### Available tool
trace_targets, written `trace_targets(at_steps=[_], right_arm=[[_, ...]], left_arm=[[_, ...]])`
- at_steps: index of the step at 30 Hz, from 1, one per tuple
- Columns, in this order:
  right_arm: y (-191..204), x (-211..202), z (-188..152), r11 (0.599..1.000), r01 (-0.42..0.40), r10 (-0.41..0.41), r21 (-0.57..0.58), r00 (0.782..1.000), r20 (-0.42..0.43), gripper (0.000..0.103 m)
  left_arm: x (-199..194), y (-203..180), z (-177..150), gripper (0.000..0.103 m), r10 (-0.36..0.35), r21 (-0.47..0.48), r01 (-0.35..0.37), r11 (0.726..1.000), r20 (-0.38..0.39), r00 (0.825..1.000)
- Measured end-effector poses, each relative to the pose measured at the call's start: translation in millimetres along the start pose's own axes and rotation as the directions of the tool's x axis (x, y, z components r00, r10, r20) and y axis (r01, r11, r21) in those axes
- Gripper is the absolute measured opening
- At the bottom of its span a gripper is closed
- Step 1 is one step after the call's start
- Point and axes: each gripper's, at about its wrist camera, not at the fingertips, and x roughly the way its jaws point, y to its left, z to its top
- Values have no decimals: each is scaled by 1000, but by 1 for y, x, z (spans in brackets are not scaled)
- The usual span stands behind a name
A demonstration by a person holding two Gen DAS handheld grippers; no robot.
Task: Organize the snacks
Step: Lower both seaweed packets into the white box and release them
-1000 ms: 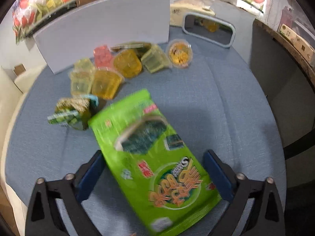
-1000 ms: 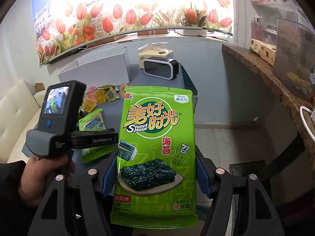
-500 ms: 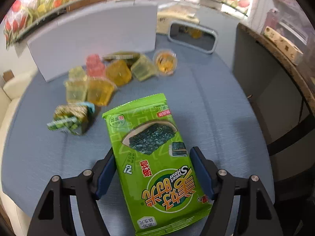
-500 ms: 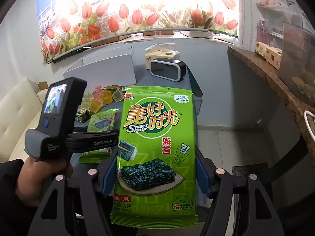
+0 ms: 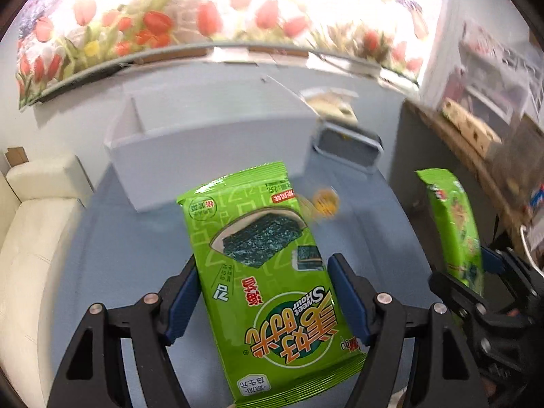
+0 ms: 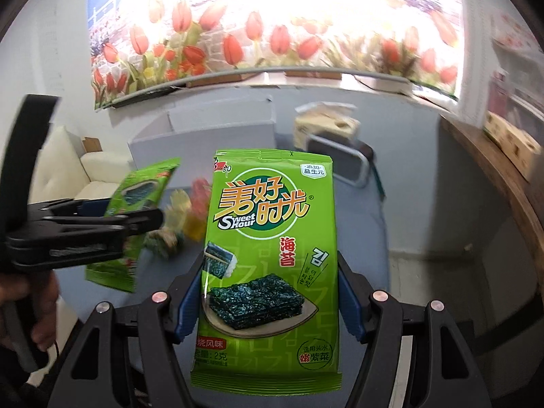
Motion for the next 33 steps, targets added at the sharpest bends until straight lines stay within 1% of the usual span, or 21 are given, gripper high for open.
trace_targets(at_steps=[4, 9, 10, 11, 13, 15, 17, 19, 22, 25, 28, 29, 30, 31, 32, 33], right_arm=[[18, 30, 44, 999, -31, 31, -38, 999, 18, 72], [45, 66, 94, 996, -53, 56, -78, 998, 41, 72], [50, 76, 109, 995, -54, 58, -80, 997, 42, 72], [53, 86, 122, 995, -53, 56, -81, 997, 43, 72], [58, 102, 143, 995, -52, 56, -81, 997, 45, 72], [60, 124, 166, 995, -35, 38, -88, 999, 31, 72], [59, 145, 187, 995, -44, 46, -85, 999, 22, 72], [57, 163, 200, 996, -61, 61, -67, 998, 0, 72], [59, 187, 214, 995, -71, 70, -70, 997, -21, 72], [65, 204, 219, 993, -37, 35, -115, 999, -27, 72], [69, 222, 219, 989, -20, 12, -146, 998, -55, 72], [70, 226, 219, 988, -11, 2, -153, 998, -58, 74], [69, 228, 218, 987, -1, -9, -158, 998, -59, 79], [69, 230, 217, 986, 18, -27, -163, 998, -55, 84], [69, 230, 216, 985, 21, -29, -169, 998, -47, 92], [69, 230, 214, 984, 28, -34, -174, 999, -34, 94]], left_arm=[[-10, 35, 27, 78, -18, 20, 17, 1000, 33, 999], [-18, 77, 73, 78, -7, 39, 2, 999, 109, 994], [-15, 84, 88, 78, -2, 32, -2, 999, 127, 992], [-11, 95, 103, 78, -15, 27, 11, 1000, 137, 990], [-1, 106, 124, 78, -43, 18, 41, 999, 141, 989], [15, 118, 148, 78, -33, 29, 30, 999, 143, 989], [31, 124, 164, 78, -22, 40, 17, 999, 142, 990], [49, 127, 176, 78, -35, 49, 29, 998, 125, 992], [73, 132, 188, 78, -21, 77, 13, 997, 103, 994], [89, 132, 193, 78, -24, 81, 18, 997, 86, 996], [110, 135, 196, 79, -23, 91, 17, 996, 58, 998], [114, 135, 197, 80, -32, 92, 27, 995, 51, 998], [119, 136, 197, 82, -48, 92, 45, 995, 38, 998], [121, 135, 197, 84, -47, 97, 44, 994, 31, 998], [122, 134, 197, 92, -30, 106, 26, 994, 35, 999], [122, 134, 197, 99, -23, 114, 17, 993, 46, 999]])
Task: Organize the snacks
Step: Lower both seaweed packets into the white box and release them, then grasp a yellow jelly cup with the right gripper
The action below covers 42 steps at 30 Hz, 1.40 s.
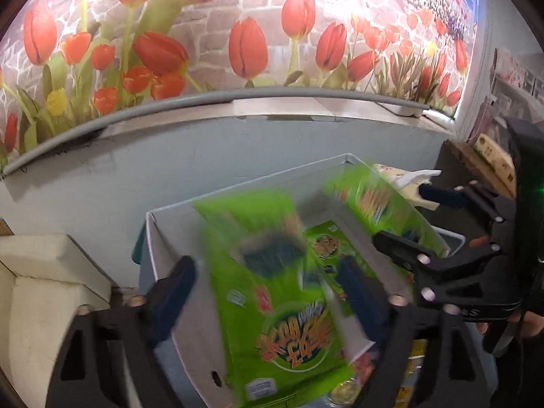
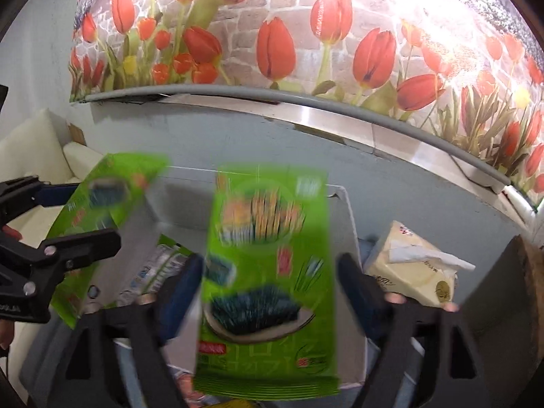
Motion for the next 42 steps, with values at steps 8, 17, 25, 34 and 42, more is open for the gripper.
trace_targets(at_steps=[8, 17, 25, 34, 42], right_arm=[[-12, -6, -7, 999, 10, -11, 34, 1000, 22, 103], [-7, -42, -19, 998, -22, 18, 58, 998, 63, 103], [7, -90, -84, 999, -36, 34, 41, 998, 59, 103], [0, -103, -167, 997, -39, 40, 69, 999, -13, 103], [-35, -83, -203, 986, -15, 28, 165, 996, -79, 103]], left_arm=[[-14, 5, 3, 103, 24, -11, -24, 1000, 33, 999], [-40, 1, -7, 103, 19, -25, -18, 1000, 47, 999], [-91, -18, -56, 103, -25, -37, 28, 999, 77, 997], [-132, -50, -127, 103, -78, -54, 82, 995, 68, 995], [-123, -84, -184, 103, -92, -35, 91, 995, -19, 996]])
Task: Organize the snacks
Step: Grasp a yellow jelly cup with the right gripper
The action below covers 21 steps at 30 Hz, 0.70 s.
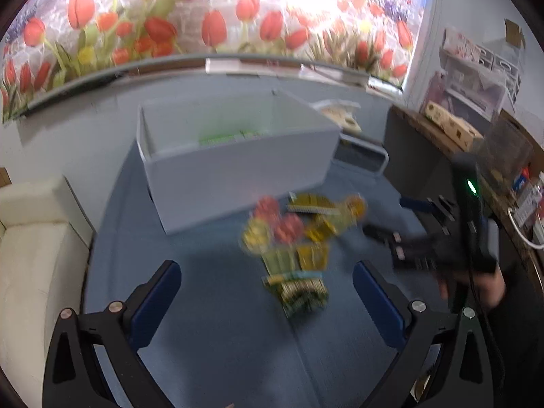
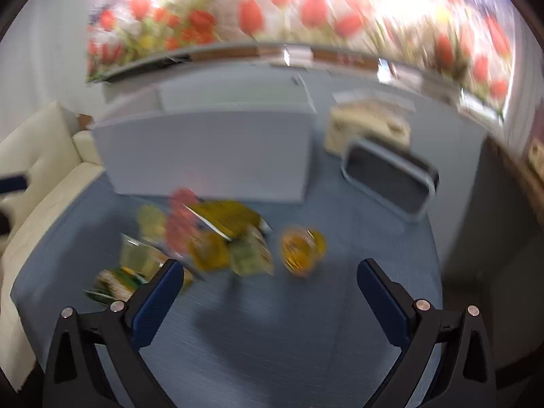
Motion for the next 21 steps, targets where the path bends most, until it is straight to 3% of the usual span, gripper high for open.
trace_targets(at_steps=[4, 9, 16, 19, 21], right_arm=[[-25, 15, 1, 995, 23, -23, 93, 1000, -2, 102], [-33, 37, 16, 993, 48, -45, 108, 999, -30, 78], [-25, 73, 24, 997, 7, 1, 80, 996, -90, 66], [-25, 78, 26, 997, -4, 11, 78, 996, -92, 41], [-22, 80, 27, 998, 0, 6, 66, 996, -91, 41]], left_arm=[[8, -8, -14, 103, -9, 2, 9, 1000, -23, 1000], [17, -15, -17, 103, -15, 10, 16, 1000, -47, 999], [24, -16, -15, 103, -10, 20, 11, 1000, -54, 998], [28, -15, -14, 103, -7, 20, 9, 1000, -60, 998], [31, -16, -13, 103, -4, 25, 5, 1000, -67, 998]])
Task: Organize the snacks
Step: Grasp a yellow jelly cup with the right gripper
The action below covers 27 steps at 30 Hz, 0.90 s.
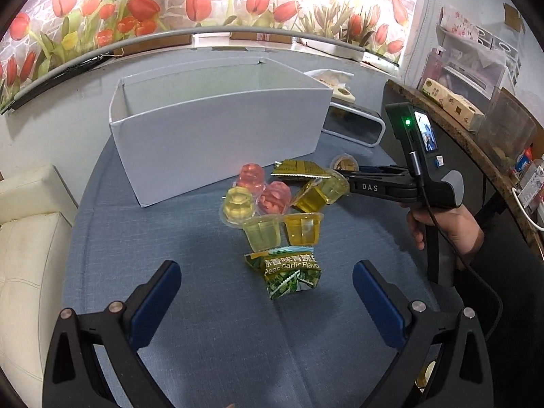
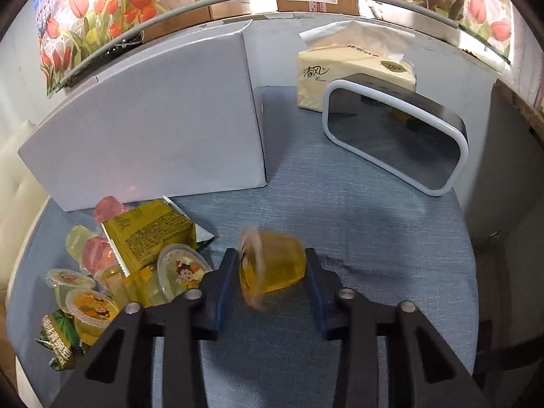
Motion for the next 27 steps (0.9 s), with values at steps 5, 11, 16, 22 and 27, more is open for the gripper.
trace_targets(at_steps=[5, 11, 16, 22, 27], right_arm=[[5, -6, -2, 1000, -9, 9, -12, 1000, 22, 38], [7, -29, -8, 1000, 0, 1, -19, 999, 50, 38], [14, -56, -18, 999, 14, -11, -42, 997, 73, 38], [24, -99, -40, 999, -6, 12, -53, 993, 116, 38], [26, -124, -55, 998, -29, 36, -52, 991, 132, 38]], left_arm=[[5, 0, 3, 103, 8, -5, -8, 1000, -1, 1000], [12, 12, 12, 103, 51, -51, -50, 997, 19, 999], [34, 29, 26, 103, 98, -101, -96, 990, 15, 995], [67, 36, 35, 102, 144, -116, -143, 983, -2, 990], [96, 31, 40, 102, 139, -76, -142, 987, -43, 989]])
